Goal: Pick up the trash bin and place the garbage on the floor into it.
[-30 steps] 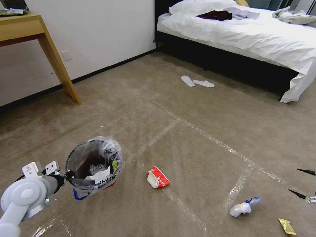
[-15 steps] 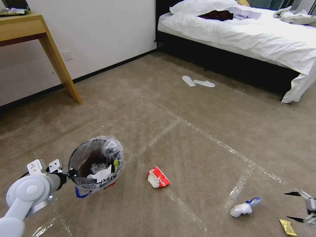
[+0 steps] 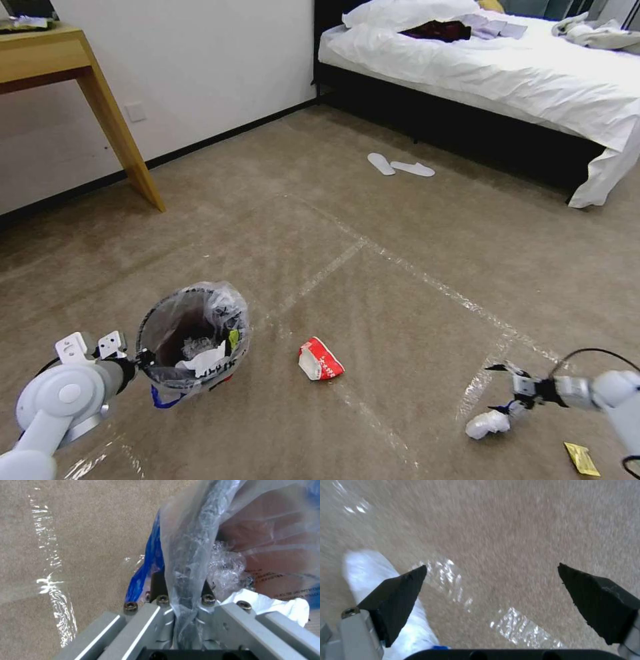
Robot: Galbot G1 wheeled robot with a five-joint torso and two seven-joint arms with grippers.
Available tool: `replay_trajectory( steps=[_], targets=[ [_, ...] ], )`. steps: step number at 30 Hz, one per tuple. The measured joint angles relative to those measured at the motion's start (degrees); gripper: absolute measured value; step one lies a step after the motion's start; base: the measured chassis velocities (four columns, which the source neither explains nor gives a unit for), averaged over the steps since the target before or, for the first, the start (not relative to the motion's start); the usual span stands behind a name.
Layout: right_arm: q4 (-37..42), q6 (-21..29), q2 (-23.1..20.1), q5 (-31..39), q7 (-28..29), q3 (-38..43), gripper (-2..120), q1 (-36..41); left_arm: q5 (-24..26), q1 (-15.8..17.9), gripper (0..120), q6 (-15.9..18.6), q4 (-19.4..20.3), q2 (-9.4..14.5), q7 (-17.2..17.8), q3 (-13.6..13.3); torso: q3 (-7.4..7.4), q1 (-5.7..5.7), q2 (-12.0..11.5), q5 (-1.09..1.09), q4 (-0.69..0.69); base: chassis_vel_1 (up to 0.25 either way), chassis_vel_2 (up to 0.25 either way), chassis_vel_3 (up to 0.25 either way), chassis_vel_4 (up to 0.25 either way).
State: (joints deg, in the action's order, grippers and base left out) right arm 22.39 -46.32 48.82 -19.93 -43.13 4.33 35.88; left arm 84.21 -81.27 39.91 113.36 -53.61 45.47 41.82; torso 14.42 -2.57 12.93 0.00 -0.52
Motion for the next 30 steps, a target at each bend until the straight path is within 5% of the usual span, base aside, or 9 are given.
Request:
replay_trajectory(
  steps=[30],
  targets=[
    [-1.0,0.0,-2.4,0.7,-3.2,-1.5,100,4.5,-0.4,0.5,1,-0.2,-0.1,-1.0,-0.2,-0.6,-0.01,0.0,0.0,0.02,-0.02,0.0,0.0,0.0,0.0]
  ],
)
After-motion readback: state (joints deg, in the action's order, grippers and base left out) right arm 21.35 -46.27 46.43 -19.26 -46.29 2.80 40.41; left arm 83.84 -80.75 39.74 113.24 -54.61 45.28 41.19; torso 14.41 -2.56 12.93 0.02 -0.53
